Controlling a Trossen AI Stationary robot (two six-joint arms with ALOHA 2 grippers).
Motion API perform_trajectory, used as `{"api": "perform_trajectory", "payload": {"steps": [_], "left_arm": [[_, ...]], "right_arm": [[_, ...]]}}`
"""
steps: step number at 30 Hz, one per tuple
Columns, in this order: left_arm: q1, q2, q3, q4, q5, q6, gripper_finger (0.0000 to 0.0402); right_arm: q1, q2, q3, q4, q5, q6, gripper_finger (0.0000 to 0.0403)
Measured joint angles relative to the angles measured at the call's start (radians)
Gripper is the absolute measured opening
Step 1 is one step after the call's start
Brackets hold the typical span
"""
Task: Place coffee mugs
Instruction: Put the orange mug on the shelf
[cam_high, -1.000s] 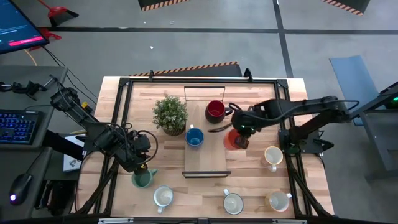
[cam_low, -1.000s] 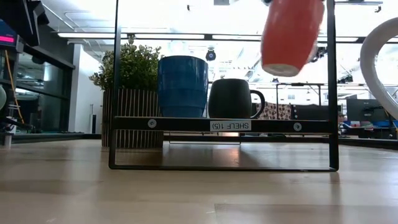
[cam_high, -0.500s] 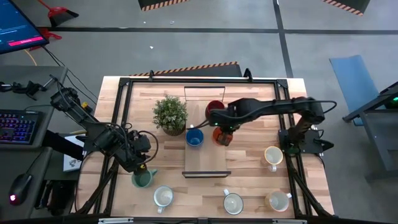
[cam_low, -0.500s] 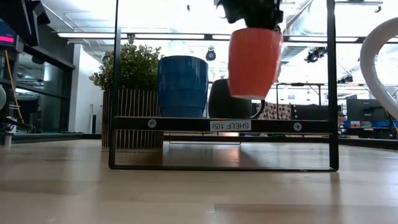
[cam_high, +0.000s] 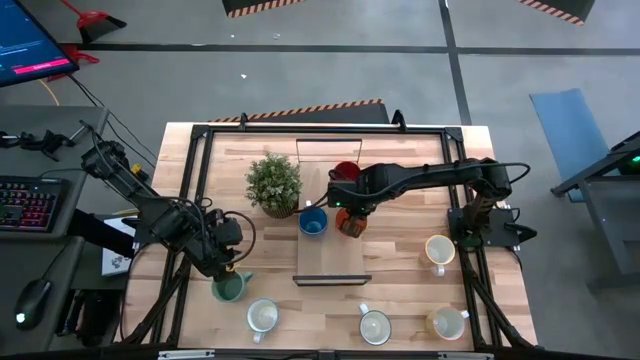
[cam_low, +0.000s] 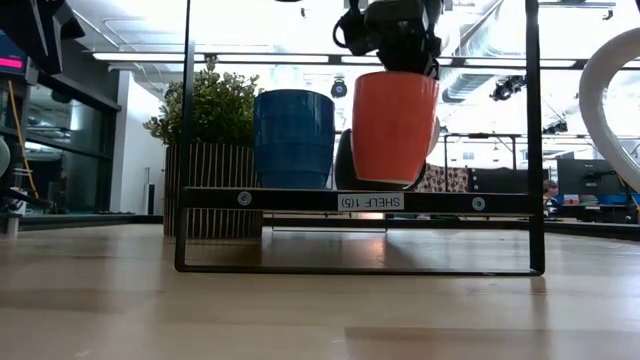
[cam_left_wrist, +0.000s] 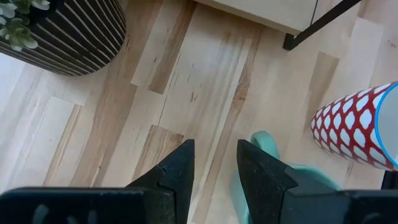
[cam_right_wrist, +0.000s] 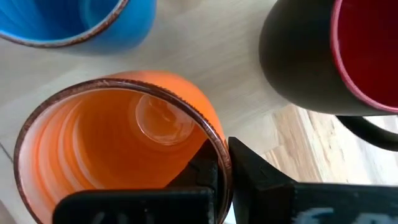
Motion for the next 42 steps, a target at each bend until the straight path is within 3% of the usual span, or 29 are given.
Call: {"api": "perform_trajectory", "payload": {"steps": [22,36,42], "left_arm": [[0.000,0.000,0.000,0.003,0.001,0.000,0.0110],[0.000,0.000,0.000,0.004,0.002,0.000,0.0110],[0.000,0.000,0.000,0.004,0.002,0.000,0.0110]], "right_arm": [[-0.002,0.034,-0.001,0.016,0.005,-0.026,0.0005],[-0.020,0.031,-0.001,0.021,0.025,-0.017,0.0102],[-0.034,-0.003,0.005,0.013,0.025,-0.017,0.0123]]}}
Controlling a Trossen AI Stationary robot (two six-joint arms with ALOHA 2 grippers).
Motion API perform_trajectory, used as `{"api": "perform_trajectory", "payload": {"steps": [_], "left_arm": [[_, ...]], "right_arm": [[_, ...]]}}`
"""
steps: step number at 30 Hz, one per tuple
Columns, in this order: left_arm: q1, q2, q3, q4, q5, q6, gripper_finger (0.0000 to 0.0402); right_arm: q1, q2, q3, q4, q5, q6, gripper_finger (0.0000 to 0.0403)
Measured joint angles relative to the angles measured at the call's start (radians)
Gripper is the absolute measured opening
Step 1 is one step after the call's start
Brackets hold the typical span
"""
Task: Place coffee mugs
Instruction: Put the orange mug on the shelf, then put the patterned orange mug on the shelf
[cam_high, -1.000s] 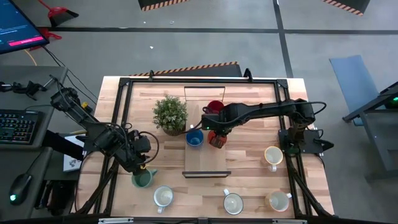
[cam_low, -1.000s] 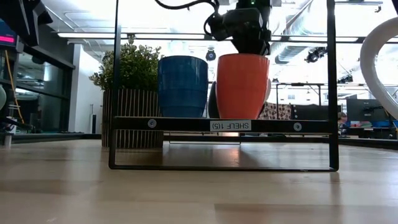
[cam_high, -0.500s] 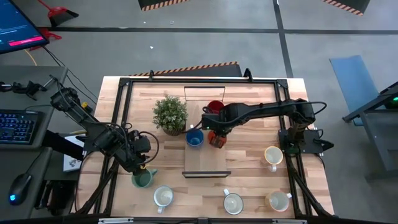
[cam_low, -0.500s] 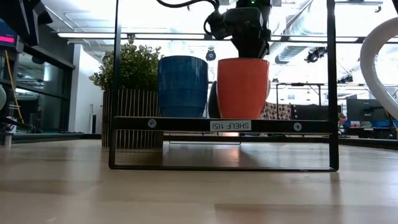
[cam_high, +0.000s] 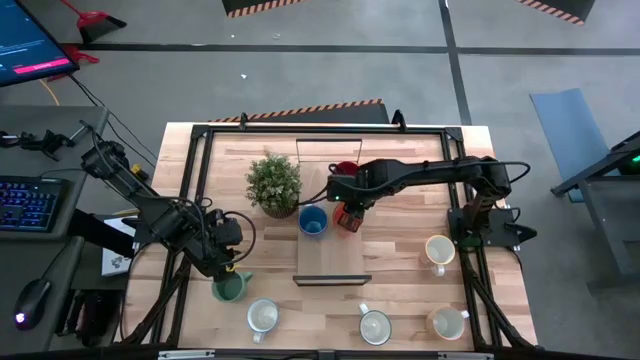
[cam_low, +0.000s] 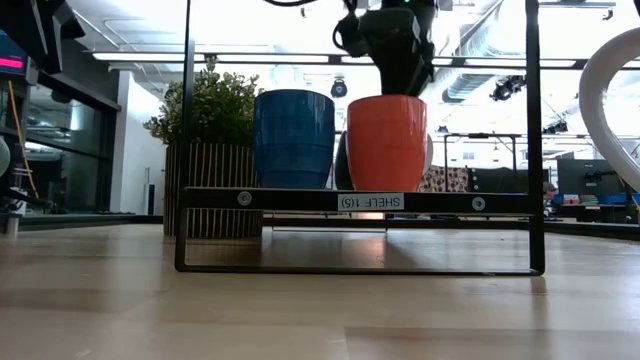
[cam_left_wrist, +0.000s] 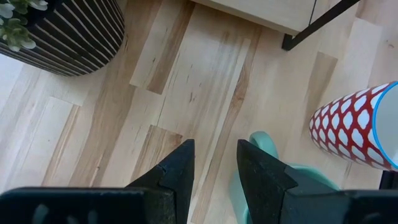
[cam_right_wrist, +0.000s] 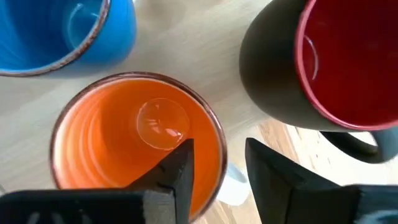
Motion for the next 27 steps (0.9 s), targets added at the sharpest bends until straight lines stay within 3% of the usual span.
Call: {"api": "perform_trajectory", "payload": {"steps": [17,21,27], "left_arm": [[0.000,0.000,0.000,0.005,0.000,0.096,0.0110],[0.000,0.000,0.000,0.008,0.000,0.096,0.0110],[0.000,0.000,0.000,0.011,0.000,0.096,0.0110]], "right_arm": [[0.050,-0.058,0.256,-0.214,0.006,-0.026,0.0124],[0.075,-0.082,0.268,-0.251,0.065,0.005,0.0124],[0.182,-0.142,0.266,-0.384,0.247,0.079,0.0124]]}}
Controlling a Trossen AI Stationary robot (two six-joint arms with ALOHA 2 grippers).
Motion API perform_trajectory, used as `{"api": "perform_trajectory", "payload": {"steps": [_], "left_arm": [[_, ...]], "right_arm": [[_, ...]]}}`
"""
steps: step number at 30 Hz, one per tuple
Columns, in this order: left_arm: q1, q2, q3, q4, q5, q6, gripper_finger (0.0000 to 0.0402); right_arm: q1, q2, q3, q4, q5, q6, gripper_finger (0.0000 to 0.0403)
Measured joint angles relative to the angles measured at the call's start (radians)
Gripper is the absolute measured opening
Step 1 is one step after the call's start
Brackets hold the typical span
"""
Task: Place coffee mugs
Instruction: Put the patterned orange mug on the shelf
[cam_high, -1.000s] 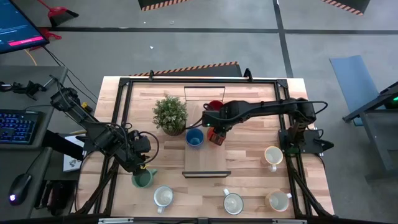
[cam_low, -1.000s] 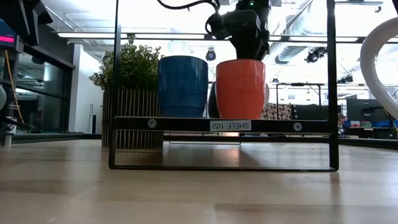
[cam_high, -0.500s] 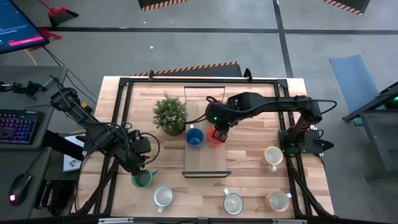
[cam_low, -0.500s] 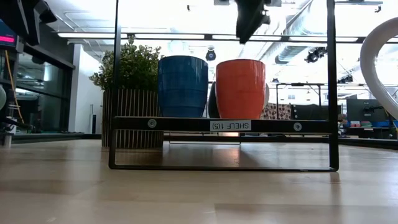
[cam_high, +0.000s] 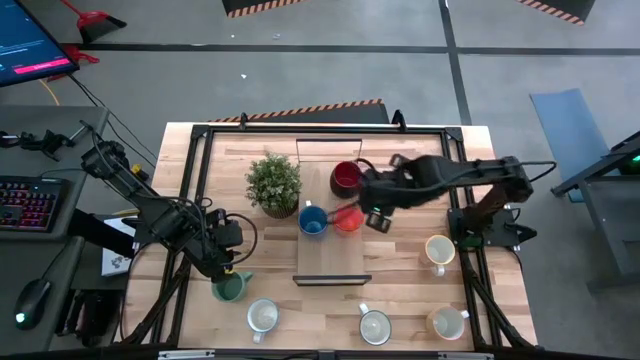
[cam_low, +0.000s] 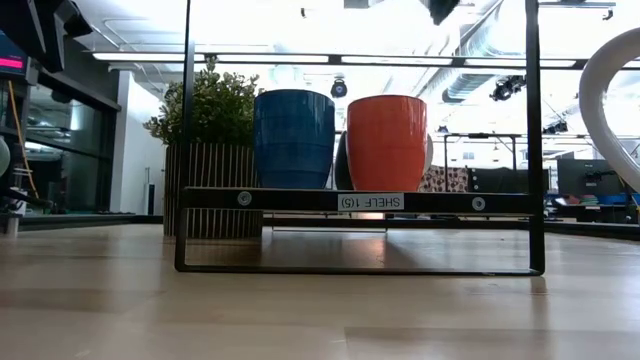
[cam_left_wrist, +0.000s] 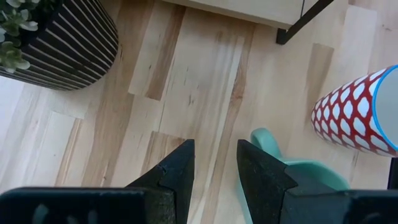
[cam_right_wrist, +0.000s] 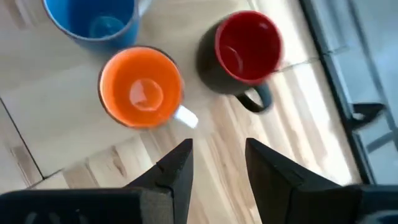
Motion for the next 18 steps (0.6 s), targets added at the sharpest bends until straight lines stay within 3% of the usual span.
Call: {"api": "perform_trajectory", "payload": {"steps": [6,13,18], "left_arm": [[0.000,0.000,0.000,0.002,0.000,0.000,0.0110],[0.000,0.000,0.000,0.020,0.000,0.000,0.0110],[0.000,0.000,0.000,0.020,0.000,0.000,0.0110]], "right_arm": [[0.099,-0.135,-0.093,0.026,0.094,0.093,0.0124],[0.185,-0.344,-0.416,0.093,0.094,0.276,0.0124],[0.243,-0.480,-0.601,0.207,0.037,0.355,0.0124]]}}
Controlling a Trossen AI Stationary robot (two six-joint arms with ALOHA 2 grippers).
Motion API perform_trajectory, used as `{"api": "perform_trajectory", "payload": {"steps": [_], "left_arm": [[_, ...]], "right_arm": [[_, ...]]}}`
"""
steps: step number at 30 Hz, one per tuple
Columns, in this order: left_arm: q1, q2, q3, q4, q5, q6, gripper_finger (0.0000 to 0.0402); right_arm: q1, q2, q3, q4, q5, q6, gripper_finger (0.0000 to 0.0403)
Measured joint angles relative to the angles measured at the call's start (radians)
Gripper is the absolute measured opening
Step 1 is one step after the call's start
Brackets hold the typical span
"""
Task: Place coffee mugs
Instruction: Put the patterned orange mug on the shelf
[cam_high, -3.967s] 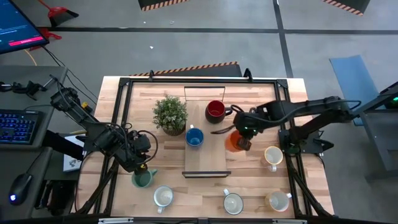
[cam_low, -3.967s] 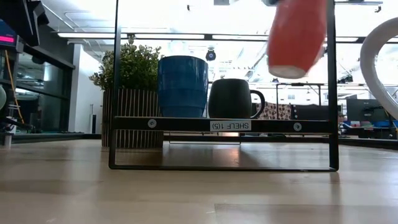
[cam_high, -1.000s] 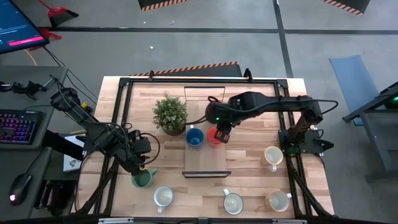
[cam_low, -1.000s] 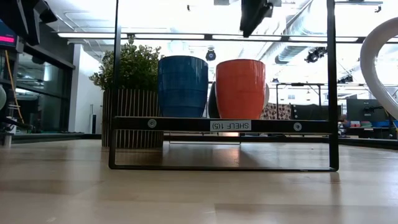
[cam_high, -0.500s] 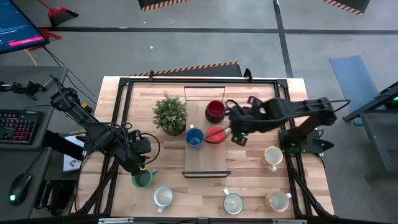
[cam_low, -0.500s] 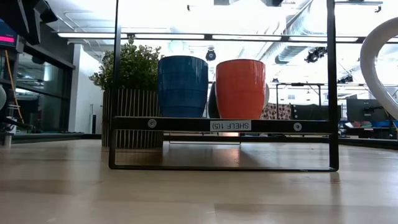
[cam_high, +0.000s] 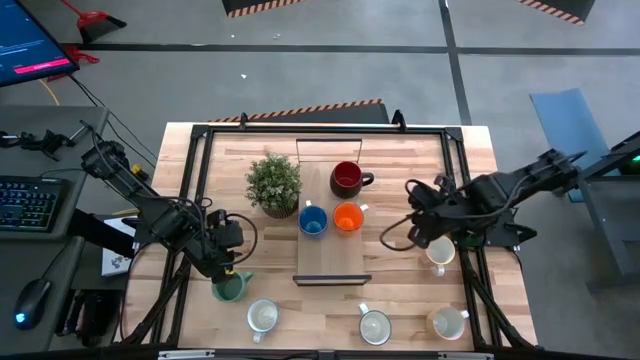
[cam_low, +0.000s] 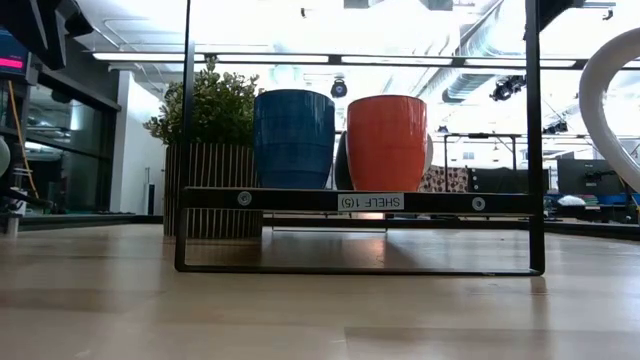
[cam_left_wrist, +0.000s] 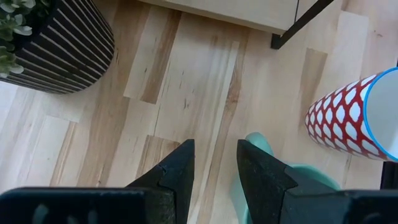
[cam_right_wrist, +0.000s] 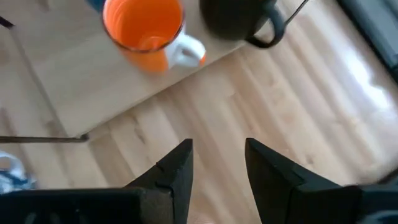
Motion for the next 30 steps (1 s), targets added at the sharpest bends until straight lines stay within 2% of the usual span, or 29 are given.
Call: {"api": "perform_trajectory", "payload": {"steps": [5,10,16,19,26,30], "left_arm": [[0.000,0.000,0.000,0.000,-0.010,0.000,0.0110],[0.000,0.000,0.000,0.003,-0.010,-0.008,0.0110],[0.000,0.000,0.000,0.128,-0.013,-0.160,0.0110],[0.007,0.000,0.000,0.211,-0.044,-0.222,0.0110],[0.014,0.000,0.000,0.276,-0.045,-0.183,0.0110],[0.056,0.000,0.000,0.294,-0.065,-0.193,0.0111]], "right_arm": [[0.052,-0.098,-0.119,0.054,-0.005,0.107,0.0124],[0.094,-0.138,-0.174,0.075,-0.013,0.179,0.0124],[0.147,-0.141,-0.226,0.055,-0.026,0.228,0.0124],[0.180,-0.160,-0.277,0.053,-0.059,0.334,0.0124],[0.287,-0.219,-0.343,0.056,-0.099,0.594,0.0124],[0.332,-0.211,-0.343,0.079,-0.128,0.662,0.0124]]}}
